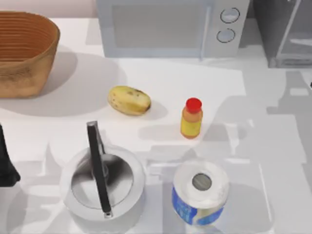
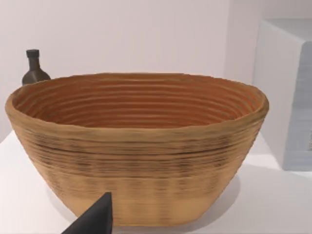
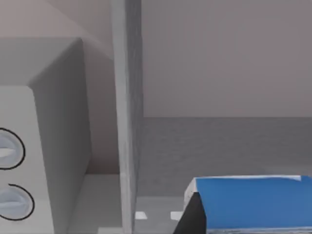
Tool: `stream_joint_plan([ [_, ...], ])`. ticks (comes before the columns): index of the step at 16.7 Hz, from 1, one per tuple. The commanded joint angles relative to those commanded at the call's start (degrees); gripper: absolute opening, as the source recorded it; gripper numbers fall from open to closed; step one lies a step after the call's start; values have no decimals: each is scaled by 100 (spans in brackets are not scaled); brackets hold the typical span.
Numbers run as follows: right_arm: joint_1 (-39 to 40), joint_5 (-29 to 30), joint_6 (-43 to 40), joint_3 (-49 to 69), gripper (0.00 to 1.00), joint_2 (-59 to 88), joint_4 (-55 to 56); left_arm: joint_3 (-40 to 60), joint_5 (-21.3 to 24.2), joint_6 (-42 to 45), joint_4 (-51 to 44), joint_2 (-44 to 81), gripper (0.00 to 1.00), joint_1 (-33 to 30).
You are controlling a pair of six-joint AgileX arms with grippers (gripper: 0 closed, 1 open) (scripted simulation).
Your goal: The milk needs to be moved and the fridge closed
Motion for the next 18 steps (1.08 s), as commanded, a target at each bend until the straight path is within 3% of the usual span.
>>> stream_joint_plan([
  [6,-201,-123,-121,1634,0,1112,-1577,0,0,0,0,0,100,0],
  [18,-867,-548,-576,7826,0,4014,-8200,0,0,0,0,0,100,0],
])
